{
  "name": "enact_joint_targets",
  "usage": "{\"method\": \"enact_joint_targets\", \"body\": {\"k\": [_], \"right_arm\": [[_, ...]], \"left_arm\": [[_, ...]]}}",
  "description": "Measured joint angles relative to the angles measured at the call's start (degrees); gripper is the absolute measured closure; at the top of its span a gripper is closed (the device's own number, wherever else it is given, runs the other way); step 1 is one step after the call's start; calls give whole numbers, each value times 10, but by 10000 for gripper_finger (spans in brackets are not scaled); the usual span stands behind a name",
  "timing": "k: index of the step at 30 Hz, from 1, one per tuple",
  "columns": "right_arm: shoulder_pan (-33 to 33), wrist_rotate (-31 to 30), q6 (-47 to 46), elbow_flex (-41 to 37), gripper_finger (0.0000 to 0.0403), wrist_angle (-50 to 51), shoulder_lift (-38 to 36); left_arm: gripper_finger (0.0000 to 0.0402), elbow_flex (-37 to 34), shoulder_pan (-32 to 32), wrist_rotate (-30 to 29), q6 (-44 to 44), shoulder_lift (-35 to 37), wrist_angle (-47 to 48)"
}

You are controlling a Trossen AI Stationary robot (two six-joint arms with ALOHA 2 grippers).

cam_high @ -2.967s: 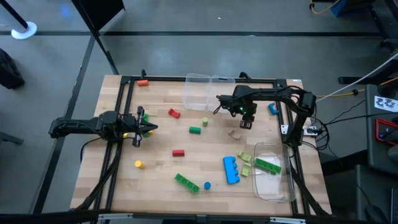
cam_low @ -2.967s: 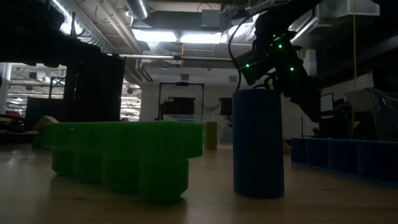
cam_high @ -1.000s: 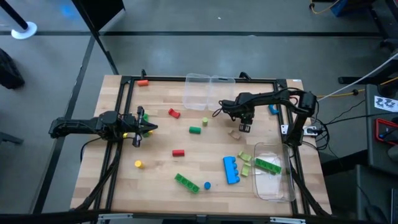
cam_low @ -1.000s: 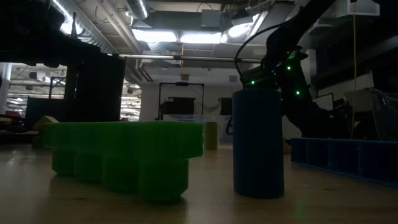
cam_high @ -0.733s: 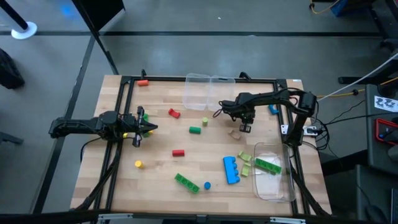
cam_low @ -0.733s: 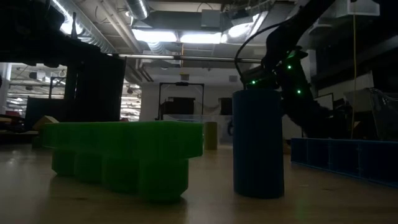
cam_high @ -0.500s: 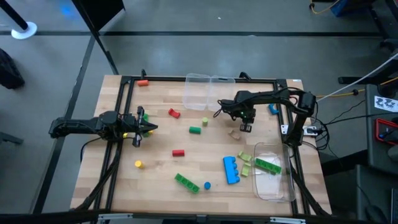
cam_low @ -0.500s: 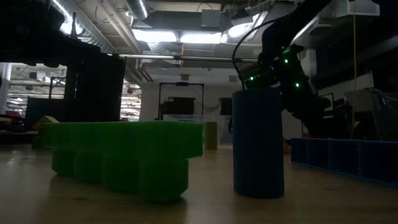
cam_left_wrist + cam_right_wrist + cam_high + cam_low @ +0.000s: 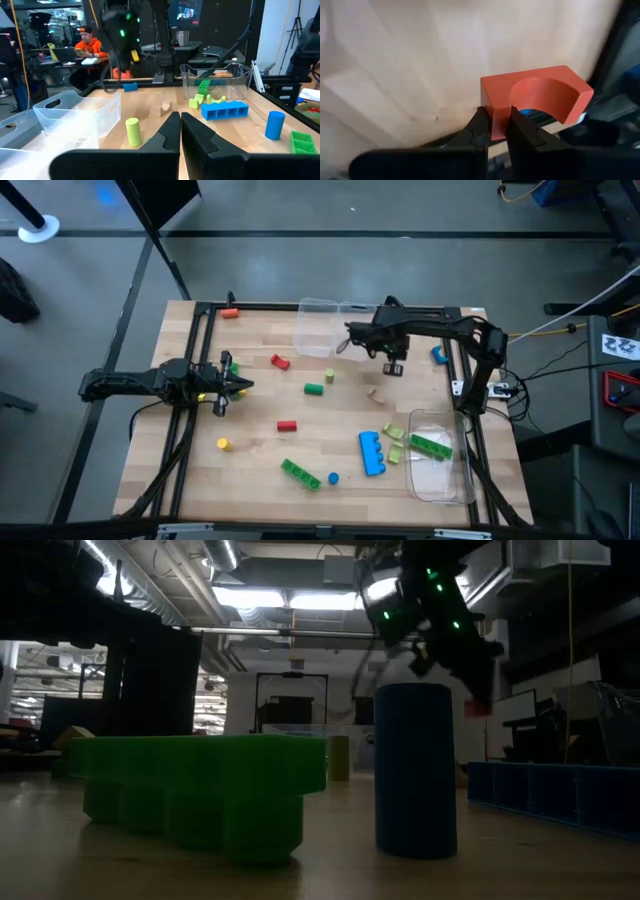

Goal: Sort blocks by size
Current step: Put the orange arch block into the right transparent bin

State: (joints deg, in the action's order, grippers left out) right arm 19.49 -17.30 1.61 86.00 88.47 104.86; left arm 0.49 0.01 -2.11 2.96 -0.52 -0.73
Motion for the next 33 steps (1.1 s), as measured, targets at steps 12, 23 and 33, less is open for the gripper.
{"method": "enact_joint_targets", "body": {"k": [12, 23, 33], "right_arm": [[0, -8, 75, 81, 356, -256, 2], [0, 28, 124, 81, 346, -334, 58], [0, -16, 124, 80, 325, -344, 88]], "left_arm": [[402, 0, 0, 0, 0, 0, 0], [402, 0, 0, 0, 0, 0, 0], [402, 0, 0, 0, 0, 0, 0]]}}
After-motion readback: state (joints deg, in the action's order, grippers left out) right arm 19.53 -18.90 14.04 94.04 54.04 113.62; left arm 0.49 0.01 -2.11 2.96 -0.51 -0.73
